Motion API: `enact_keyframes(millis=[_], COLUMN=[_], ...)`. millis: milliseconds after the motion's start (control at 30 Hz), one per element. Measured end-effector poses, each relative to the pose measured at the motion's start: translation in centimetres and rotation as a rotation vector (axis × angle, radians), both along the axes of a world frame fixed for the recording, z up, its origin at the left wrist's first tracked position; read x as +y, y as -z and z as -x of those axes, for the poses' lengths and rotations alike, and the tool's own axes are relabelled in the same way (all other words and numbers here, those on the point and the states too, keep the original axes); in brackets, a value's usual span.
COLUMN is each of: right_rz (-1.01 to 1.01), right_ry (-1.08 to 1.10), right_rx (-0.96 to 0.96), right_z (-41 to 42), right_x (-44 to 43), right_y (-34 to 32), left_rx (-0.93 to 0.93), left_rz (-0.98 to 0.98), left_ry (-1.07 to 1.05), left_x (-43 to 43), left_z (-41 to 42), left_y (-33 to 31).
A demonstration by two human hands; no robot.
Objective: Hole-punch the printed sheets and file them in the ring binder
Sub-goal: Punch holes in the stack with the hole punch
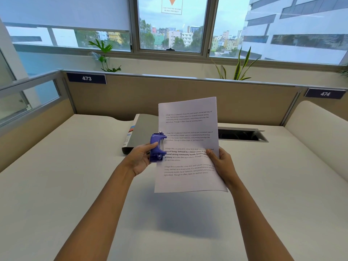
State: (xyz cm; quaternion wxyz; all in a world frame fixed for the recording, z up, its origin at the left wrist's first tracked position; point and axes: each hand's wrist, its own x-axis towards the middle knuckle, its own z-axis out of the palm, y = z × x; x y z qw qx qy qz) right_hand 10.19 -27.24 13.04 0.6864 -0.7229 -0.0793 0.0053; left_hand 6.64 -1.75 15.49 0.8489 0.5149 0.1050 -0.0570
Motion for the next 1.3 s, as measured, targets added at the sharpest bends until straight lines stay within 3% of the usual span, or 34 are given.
enact_keyframes(millis=[533, 1300], right_rz=[-0.028, 0.044], right_ry=[-0.009, -0.113], right_rx=[0.024, 0.054], right_z=[0.17, -0.34], right_x=[-0.11, -0.23], right_y=[0.07, -0.12], left_rx=[0.056, -0.004], left_rz=[0.042, -0.102], left_ry=[-0.056, -0.024], left_x=[-0.22, -0.08], left_z=[-0.18, 0.09], left_y=[-0.29, -0.24])
